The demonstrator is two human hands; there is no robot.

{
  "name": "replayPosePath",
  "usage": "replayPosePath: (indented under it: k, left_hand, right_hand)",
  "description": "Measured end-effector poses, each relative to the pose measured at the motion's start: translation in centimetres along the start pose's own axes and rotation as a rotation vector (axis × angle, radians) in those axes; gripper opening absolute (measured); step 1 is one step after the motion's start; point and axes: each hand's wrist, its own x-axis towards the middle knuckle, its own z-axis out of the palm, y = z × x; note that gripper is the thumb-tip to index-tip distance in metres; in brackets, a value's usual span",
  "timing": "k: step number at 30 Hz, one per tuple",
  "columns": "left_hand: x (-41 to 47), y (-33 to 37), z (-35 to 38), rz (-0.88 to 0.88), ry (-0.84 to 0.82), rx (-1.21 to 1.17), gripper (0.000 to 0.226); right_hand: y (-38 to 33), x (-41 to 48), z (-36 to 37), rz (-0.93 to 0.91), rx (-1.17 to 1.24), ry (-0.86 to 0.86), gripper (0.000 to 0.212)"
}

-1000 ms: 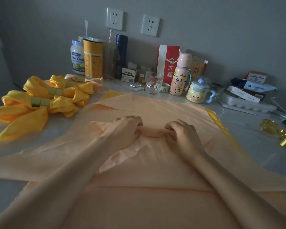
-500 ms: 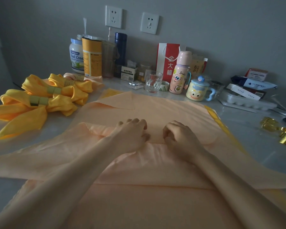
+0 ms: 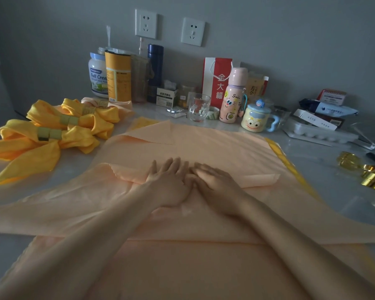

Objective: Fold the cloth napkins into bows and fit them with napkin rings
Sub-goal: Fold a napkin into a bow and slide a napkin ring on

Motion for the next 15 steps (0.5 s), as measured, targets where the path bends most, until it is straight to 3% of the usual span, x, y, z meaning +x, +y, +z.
replayPosePath:
  k: [9, 15]
  left_hand:
    - [0.0, -0.4, 0.3, 0.009, 0.027, -0.017, 0.055]
    - [-0.2, -0.4, 0.4, 0.033, 0.062, -0.041, 0.054]
  right_hand:
    - [2.1, -1.1, -1.2, 0.211, -0.073, -0.113, 0.061]
    - [5.5, -3.0, -1.9, 0.348, 0.004, -0.035, 0.056]
